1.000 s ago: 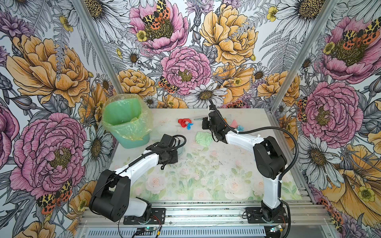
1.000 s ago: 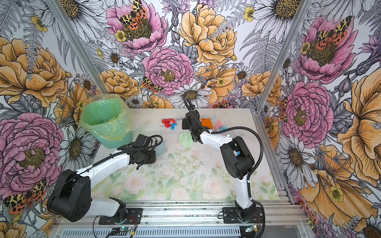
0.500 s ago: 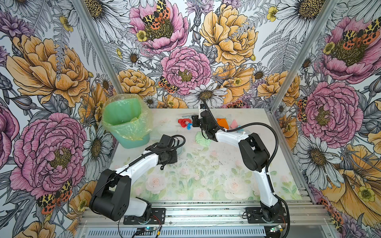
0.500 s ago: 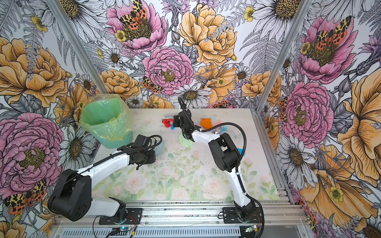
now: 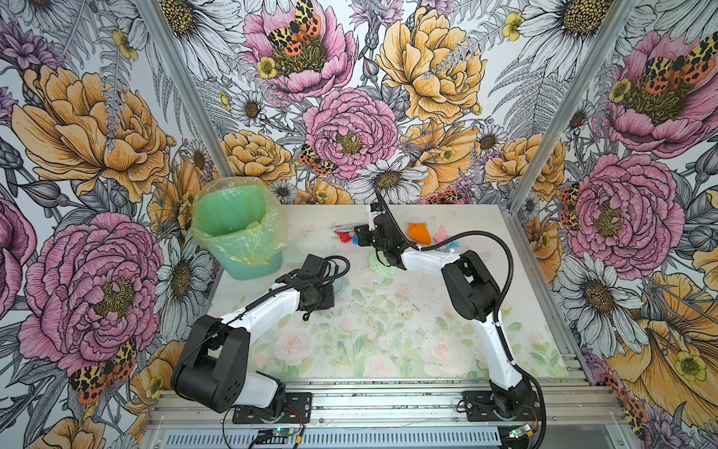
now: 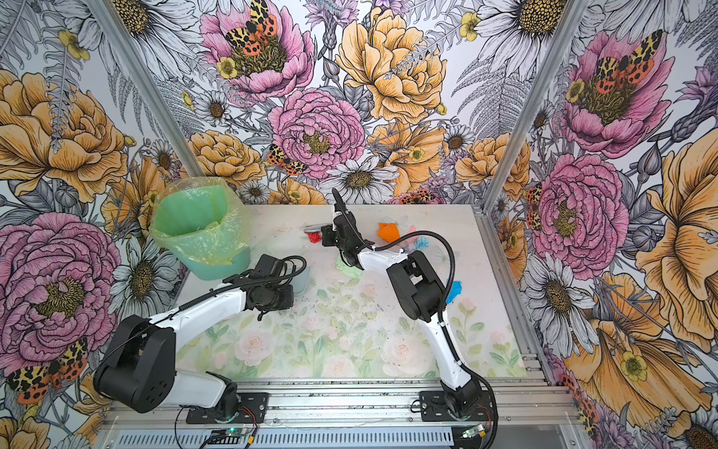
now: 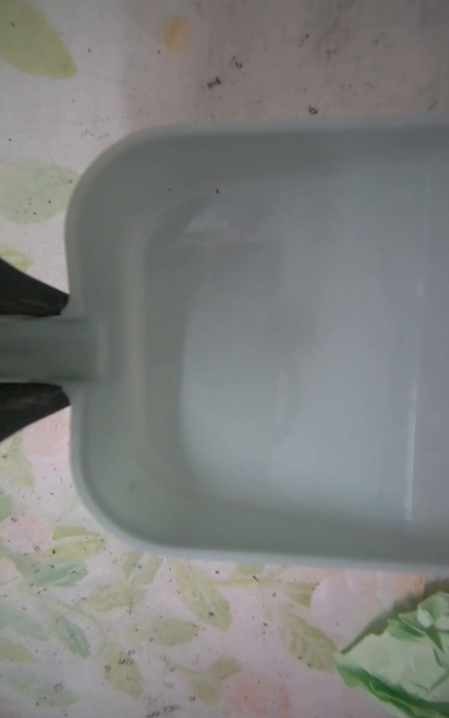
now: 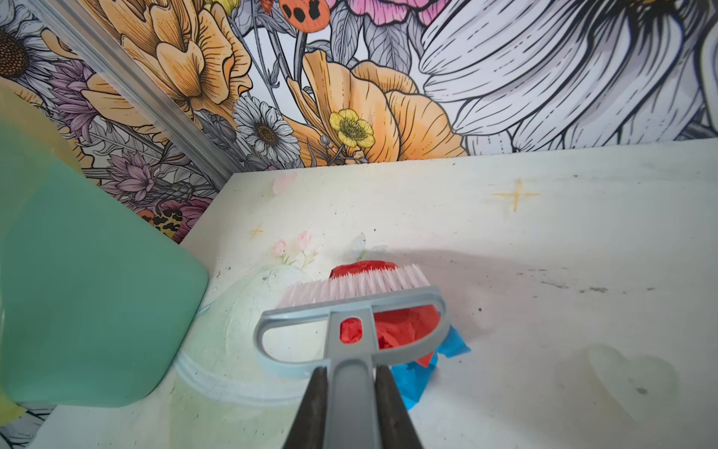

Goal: Sweep away the paper scraps from the table
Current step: 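Move the brush in the right gripper behind the red and blue scraps, then sweep the red and blue scraps into the dustpan with the right gripper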

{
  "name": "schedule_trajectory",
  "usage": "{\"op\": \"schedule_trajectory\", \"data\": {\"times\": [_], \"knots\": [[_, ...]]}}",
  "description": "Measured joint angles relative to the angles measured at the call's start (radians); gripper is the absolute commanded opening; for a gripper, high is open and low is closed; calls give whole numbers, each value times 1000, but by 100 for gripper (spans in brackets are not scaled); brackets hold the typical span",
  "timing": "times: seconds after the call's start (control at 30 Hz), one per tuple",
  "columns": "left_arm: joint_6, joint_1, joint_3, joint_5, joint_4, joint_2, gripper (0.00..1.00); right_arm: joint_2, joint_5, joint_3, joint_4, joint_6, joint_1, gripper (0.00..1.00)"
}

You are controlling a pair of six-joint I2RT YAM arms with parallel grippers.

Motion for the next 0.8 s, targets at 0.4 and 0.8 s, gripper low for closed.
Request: {"op": "schedule_trajectory", "data": {"times": [0.4,0.8], "knots": [[0,0,-25,0,0,4,0,-32,-74,-50,-88,-54,27,0],[-3,-20,-95,-1,0,-7,0,-184,-134,-180,-219,-149,100,0]]}}
